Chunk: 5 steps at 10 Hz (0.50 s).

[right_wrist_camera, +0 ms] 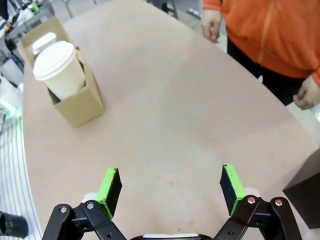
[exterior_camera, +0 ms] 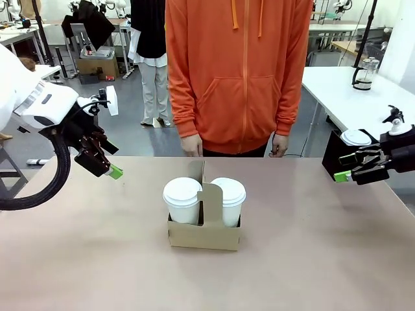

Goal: Pour a drink into a cup and package it in a carrier.
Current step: Insert the held 600 ml Paper Cup into the Cup Carrier.

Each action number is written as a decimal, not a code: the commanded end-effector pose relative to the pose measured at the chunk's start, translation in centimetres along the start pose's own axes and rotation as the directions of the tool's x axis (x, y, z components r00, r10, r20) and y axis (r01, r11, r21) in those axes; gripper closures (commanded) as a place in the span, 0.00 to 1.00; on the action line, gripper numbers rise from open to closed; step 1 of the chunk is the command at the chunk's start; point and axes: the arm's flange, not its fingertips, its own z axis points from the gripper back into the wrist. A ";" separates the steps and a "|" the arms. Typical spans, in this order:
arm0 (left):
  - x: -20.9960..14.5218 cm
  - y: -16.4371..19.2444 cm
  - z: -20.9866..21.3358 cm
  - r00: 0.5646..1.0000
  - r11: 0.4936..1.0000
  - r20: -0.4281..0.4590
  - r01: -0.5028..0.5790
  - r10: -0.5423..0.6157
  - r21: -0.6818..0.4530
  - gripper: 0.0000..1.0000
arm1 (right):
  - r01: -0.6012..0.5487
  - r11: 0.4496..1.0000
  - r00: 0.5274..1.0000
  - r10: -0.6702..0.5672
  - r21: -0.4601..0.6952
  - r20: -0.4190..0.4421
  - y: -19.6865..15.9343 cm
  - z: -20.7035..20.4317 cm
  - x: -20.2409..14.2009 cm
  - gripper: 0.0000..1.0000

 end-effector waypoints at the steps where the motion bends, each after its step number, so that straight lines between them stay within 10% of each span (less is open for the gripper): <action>1: 0.1 0.0 0.0 1.000 1.000 0.009 -0.017 0.018 -0.008 0.00 | -0.010 1.000 1.000 0.010 0.005 0.001 -0.1 0.1 0.1 0.00; 5: 0.1 0.0 0.0 1.000 1.000 0.009 -0.017 0.018 -0.008 0.00 | -0.010 1.000 1.000 0.010 0.005 0.001 -0.1 0.1 0.1 0.00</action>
